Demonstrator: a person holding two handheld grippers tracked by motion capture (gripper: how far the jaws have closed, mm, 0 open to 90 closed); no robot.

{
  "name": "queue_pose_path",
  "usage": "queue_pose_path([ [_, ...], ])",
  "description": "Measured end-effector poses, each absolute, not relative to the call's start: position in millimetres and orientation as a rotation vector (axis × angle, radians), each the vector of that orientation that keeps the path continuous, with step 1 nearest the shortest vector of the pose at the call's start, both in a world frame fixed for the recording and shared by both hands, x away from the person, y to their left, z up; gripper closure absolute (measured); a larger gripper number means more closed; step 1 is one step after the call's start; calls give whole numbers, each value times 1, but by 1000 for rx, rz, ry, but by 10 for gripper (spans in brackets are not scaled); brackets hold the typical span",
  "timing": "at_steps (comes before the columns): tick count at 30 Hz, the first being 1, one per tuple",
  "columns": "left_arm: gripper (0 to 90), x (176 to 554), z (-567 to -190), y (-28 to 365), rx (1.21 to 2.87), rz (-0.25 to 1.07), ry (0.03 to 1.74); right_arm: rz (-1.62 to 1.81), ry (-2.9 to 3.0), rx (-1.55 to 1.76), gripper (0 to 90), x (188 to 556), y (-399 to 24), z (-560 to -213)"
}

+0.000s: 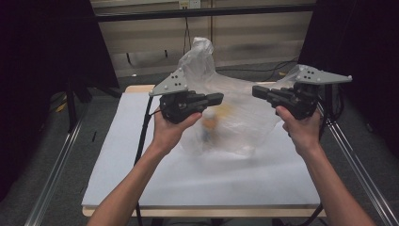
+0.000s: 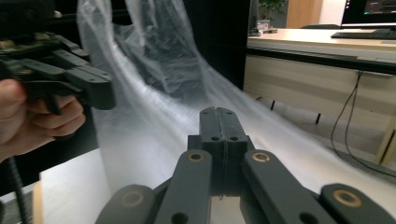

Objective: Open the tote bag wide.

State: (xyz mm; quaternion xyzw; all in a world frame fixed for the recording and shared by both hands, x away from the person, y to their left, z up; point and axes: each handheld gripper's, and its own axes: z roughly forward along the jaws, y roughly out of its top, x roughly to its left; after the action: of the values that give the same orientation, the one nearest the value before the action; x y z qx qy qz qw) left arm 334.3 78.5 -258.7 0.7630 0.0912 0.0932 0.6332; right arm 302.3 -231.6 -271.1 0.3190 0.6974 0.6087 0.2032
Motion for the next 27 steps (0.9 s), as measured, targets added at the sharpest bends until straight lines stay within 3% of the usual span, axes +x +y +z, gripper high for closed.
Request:
queue_pose_path([
  [8, 900, 353, -265, 83, 1734, 213, 273, 1630, 1958, 950, 900, 333, -219, -269],
  [27, 900, 385, -318, 116, 1787, 241, 461, 1630, 2070, 976, 900, 352, -171, -333],
])
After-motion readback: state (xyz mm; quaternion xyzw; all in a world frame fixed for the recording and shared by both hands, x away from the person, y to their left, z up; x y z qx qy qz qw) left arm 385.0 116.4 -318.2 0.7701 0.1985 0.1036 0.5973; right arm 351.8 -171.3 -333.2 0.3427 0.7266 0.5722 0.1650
